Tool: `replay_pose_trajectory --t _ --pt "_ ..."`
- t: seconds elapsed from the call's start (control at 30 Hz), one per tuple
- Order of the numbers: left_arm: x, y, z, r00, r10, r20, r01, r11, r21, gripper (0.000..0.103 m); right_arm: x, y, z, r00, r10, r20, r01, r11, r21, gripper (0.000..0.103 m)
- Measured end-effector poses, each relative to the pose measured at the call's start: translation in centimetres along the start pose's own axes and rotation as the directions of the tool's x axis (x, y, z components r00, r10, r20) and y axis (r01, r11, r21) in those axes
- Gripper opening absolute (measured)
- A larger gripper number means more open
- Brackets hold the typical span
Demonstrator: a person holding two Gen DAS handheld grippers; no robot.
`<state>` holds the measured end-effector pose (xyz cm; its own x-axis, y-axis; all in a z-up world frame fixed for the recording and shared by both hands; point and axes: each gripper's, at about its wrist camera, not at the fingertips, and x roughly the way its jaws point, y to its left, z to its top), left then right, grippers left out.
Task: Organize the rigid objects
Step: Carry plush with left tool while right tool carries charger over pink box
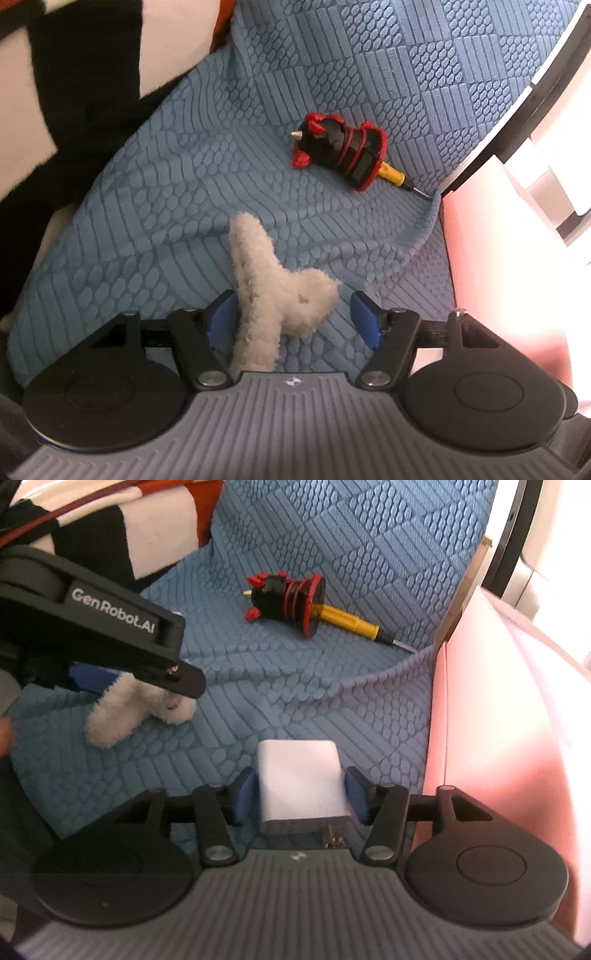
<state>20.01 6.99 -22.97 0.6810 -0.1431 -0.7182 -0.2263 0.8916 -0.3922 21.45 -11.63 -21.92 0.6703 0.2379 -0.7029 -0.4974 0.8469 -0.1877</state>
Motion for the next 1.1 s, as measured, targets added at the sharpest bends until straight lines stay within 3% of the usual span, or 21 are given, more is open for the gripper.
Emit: replay_pose_trajectory --t 0.13,0.2,0.37,0.57,0.73,0.83,1.1 --pt "0.5 -0.8 0.0 1.000 0.007 0.011 -0.008 0.999 0.053 0.067 0.0 -0.2 0.0 1.000 0.022 -0.001 -0.021 0.999 0.027 0.055" --pt "0.8 -1.0 -0.1 0.999 0.034 0.018 -0.035 0.996 0.080 0.059 0.0 -0.2 0.0 1.000 0.015 -0.001 -0.015 0.999 0.034 0.055" --pt "0.6 -0.6 0.3 0.999 0.043 0.029 -0.045 0.997 0.064 0.056 -0.1 -0.1 0.0 1.000 -0.007 -0.011 0.008 0.997 0.072 0.055" --pt "-1.2 -0.6 1.2 0.998 -0.022 0.050 0.021 0.999 0.027 0.055 -1.2 -0.1 0.4 1.000 -0.003 -0.007 0.004 0.994 0.113 0.055" --pt "-3.8 -1.3 1.6 0.993 -0.105 0.050 0.105 0.994 0.000 0.054 -3.2 -0.8 1.6 1.000 -0.006 0.022 0.003 0.987 0.159 0.055" --pt "-6.2 -2.1 1.9 0.989 -0.125 0.076 0.122 0.992 0.042 0.054 -5.4 -1.2 2.6 0.998 -0.012 0.058 0.002 0.984 0.179 0.055" --pt "-14.2 -2.1 2.1 0.972 -0.193 0.135 0.192 0.981 0.022 0.054 -12.8 -1.5 4.3 0.990 -0.002 0.140 -0.026 0.979 0.201 0.055"
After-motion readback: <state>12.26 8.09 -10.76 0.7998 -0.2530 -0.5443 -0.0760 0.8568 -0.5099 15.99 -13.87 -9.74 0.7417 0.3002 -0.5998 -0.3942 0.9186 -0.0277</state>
